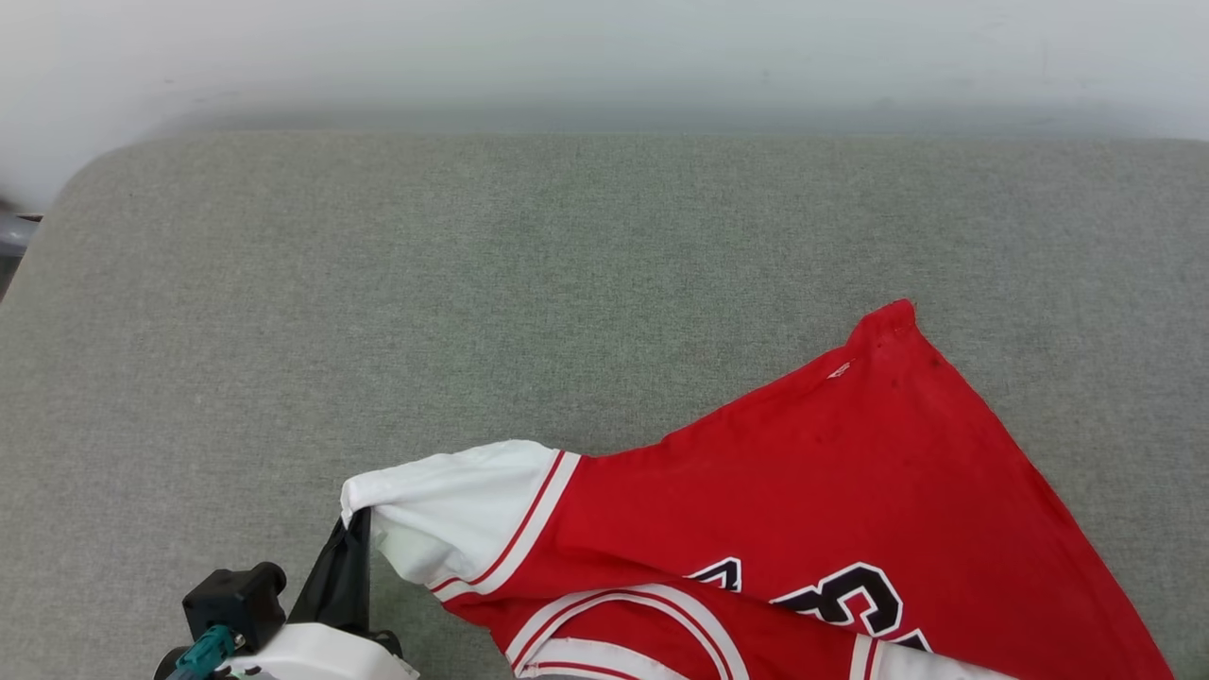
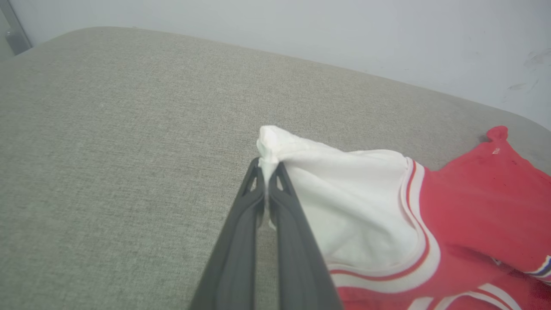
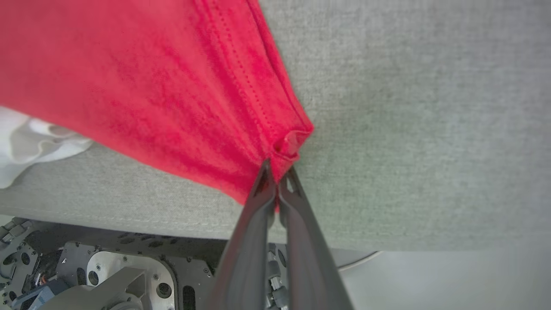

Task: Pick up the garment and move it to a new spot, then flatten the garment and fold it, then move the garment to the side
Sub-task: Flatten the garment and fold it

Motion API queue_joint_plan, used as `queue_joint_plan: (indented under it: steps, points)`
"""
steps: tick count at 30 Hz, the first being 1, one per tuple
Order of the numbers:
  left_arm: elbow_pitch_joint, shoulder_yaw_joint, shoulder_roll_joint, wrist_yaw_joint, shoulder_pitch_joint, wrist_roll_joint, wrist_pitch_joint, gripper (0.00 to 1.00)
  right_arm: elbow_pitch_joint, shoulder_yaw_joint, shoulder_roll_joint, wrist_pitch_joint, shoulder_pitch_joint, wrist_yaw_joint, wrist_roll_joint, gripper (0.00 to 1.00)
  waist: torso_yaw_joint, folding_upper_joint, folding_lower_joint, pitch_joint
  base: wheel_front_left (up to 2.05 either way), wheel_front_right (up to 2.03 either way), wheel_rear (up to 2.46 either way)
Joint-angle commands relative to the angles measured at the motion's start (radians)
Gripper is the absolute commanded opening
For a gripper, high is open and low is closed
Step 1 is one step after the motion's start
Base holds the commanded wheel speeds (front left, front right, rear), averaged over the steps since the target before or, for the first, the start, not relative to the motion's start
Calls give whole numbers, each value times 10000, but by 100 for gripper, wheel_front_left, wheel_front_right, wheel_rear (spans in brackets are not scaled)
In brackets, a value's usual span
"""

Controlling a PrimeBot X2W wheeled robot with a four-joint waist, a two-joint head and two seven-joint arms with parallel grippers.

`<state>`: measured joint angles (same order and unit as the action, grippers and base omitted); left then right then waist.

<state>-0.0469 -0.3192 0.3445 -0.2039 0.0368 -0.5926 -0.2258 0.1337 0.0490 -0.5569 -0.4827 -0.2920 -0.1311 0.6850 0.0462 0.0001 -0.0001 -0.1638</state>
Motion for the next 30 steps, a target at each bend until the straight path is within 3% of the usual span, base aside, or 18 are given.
queue_joint_plan:
  steps: [1,2,10,16,21,30]
  points:
    - [3,6,63,-72,24,-3,-10,0,1,130,106,206,65,8,-166,92,-20,-1,1,22,0,0,0]
    - [5,8,65,-65,21,-8,-10,0,-35,302,86,328,217,11,-234,100,-32,-1,1,38,0,0,0]
    - [113,-110,79,-73,-147,62,32,0,-1207,1141,-372,971,1233,8,-692,100,96,-1,1,54,0,0,0]
    - [243,-210,82,-18,-449,159,72,0,-2431,854,-873,507,2833,8,-1109,100,340,-1,1,-284,0,0,0]
    - [348,-327,24,54,-780,255,36,0,-2922,-294,-1355,-602,4634,8,-1270,100,594,-1,1,-751,0,0,0]
    - [336,-596,-254,255,-1568,425,-65,0,-1577,-3302,-2071,-2645,7809,9,-1190,100,1155,-1,1,-1688,0,0,0]
